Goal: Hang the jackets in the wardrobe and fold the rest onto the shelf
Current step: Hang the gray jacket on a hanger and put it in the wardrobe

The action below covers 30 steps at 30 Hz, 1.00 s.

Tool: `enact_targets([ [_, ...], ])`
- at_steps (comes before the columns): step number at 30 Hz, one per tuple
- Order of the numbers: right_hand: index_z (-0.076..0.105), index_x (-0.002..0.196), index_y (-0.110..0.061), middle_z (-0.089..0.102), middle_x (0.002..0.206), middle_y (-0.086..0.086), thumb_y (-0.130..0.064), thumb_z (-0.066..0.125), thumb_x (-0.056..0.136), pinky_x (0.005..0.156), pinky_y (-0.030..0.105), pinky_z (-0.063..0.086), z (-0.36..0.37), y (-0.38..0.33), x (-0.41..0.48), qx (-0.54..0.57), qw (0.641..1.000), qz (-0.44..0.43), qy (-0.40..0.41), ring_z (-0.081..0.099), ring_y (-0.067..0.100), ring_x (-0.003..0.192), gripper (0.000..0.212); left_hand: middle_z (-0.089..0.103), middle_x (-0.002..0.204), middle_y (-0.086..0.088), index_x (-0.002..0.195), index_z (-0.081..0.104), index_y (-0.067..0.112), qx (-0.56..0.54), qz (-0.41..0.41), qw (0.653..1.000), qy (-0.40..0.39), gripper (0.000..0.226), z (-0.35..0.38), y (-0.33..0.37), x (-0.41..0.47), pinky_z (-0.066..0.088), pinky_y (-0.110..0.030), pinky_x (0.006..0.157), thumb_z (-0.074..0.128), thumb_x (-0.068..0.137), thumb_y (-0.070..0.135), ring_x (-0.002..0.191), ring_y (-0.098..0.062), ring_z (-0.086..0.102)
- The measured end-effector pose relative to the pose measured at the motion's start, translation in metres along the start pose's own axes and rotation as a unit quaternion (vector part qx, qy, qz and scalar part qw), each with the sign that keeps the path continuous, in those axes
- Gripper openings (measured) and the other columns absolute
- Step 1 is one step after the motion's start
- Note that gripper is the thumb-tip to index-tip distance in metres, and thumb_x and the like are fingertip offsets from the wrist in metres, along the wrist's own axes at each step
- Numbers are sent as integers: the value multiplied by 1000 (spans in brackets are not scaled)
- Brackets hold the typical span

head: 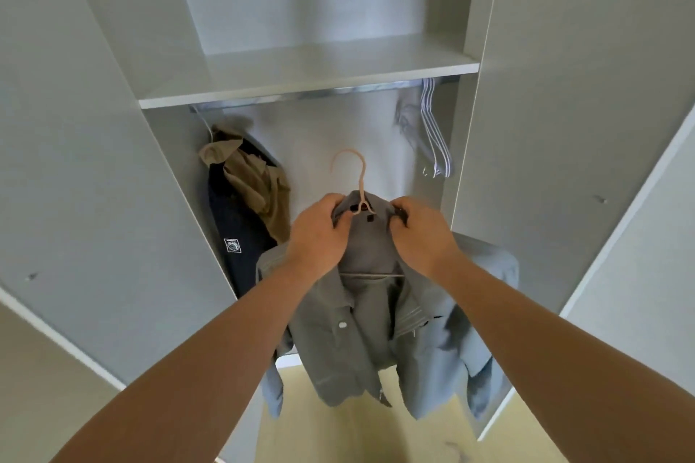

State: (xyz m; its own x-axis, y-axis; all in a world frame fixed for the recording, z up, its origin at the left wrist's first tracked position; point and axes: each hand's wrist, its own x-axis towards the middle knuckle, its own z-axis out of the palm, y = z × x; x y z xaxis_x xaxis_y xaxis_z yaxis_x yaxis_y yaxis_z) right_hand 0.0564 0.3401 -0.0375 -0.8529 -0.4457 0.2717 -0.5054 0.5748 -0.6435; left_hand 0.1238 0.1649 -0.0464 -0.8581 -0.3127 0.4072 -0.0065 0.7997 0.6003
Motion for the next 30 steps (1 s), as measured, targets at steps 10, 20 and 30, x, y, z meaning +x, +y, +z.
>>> enact_targets([
  [10, 55, 88, -17, 56, 87, 1, -17, 48, 98, 66, 32, 40, 56, 3, 121, -62, 998, 22, 19, 56, 23, 79, 13, 67, 86, 11, 94, 68, 30, 14, 4, 1000, -8, 34, 31, -43, 141, 48, -26, 77, 44, 104, 51, 83, -10, 63],
  [20, 65, 97, -17, 65, 88, 1, -28, 54, 99, 66, 30, 50, 130, -17, 231, -42, 993, 82, -76, 63, 24, 80, 15, 70, 83, -4, 88, 72, 11, 71, -74, 995, -21, 44, 42, -152, 262, 51, -31, 82, 46, 106, 41, 76, -20, 63],
  [30, 48, 66, -16, 57, 68, 4, -14, 61, 86, 45, 23, 35, 241, -56, 314, -104, 979, 103, -145, 57, 18, 55, 24, 61, 89, 13, 100, 73, 19, 50, -74, 996, 17, 33, 1, -287, 364, 33, -3, 58, 47, 106, 36, 69, 10, 50],
])
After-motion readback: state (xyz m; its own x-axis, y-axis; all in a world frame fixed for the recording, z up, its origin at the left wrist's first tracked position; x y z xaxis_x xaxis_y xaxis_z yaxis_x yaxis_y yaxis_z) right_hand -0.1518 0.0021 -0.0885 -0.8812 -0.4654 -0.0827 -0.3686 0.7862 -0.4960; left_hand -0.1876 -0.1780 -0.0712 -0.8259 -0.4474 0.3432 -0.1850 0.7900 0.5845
